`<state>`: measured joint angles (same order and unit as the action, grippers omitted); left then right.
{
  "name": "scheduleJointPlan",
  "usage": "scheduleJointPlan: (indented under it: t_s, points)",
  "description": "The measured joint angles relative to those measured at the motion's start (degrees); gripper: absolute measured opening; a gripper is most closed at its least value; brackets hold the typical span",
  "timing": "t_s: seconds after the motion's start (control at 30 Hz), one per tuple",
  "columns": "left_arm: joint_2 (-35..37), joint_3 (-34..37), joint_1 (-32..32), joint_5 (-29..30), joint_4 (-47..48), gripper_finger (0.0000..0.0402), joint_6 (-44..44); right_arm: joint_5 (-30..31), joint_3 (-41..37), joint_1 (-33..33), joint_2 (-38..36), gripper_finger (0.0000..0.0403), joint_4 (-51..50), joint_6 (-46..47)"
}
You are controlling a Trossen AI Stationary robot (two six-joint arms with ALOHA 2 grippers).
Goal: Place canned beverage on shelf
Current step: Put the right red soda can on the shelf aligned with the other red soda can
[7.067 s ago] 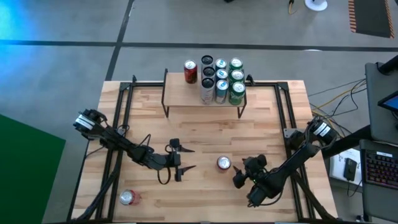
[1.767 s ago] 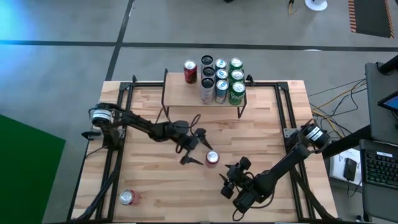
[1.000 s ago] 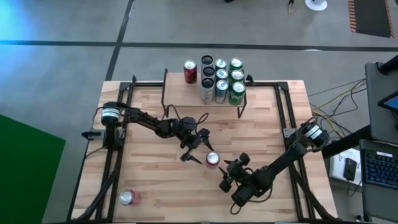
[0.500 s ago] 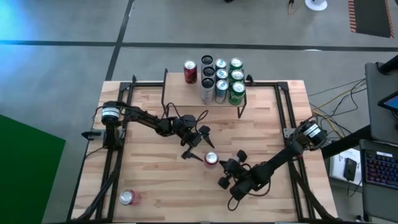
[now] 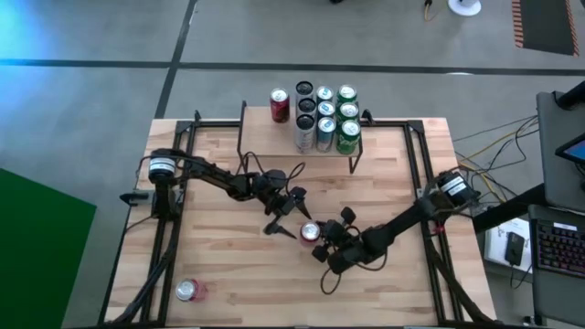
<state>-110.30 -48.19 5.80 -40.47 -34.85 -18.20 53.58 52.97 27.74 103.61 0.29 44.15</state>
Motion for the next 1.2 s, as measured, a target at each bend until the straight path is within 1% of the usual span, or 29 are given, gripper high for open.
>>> scheduleJointPlan:
  t_s: [0.13,0.33,0.47,0.6,0.73,0.93,1.2]
  points:
    - [1.2,1.5,0.0,0.0,0.4,0.0377,0.3,-1.6,0.0,-2.4,0.0,0.0008,2.6,-3.5]
    - [4.9,6.1,-0.1,0.1,0.1,0.0377,0.3,-2.6,-0.1,-4.9,0.0,0.0008,3.7,-6.6]
    - [7.0,9.5,-0.8,2.3,-3.7,0.0377,1.4,-3.5,-0.1,-7.1,0.0,0.0008,5.3,-9.6]
    - [7.1,12.4,-1.7,4.2,-8.7,0.0377,3.1,-4.4,-0.1,-9.9,-0.1,0.0008,8.0,-13.3]
    - [7.1,13.8,-2.2,6.1,-8.6,0.0377,4.4,-4.7,-0.1,-12.2,-0.2,0.0008,9.5,-14.7]
    - [7.3,15.6,-2.4,6.3,-10.3,0.0377,4.7,-4.3,-0.6,-11.9,-0.2,0.0008,9.3,-13.9]
    - [10.1,16.6,-3.2,6.6,-10.7,0.0377,5.7,-4.3,-2.3,-9.9,-0.1,0.0008,8.7,-13.5]
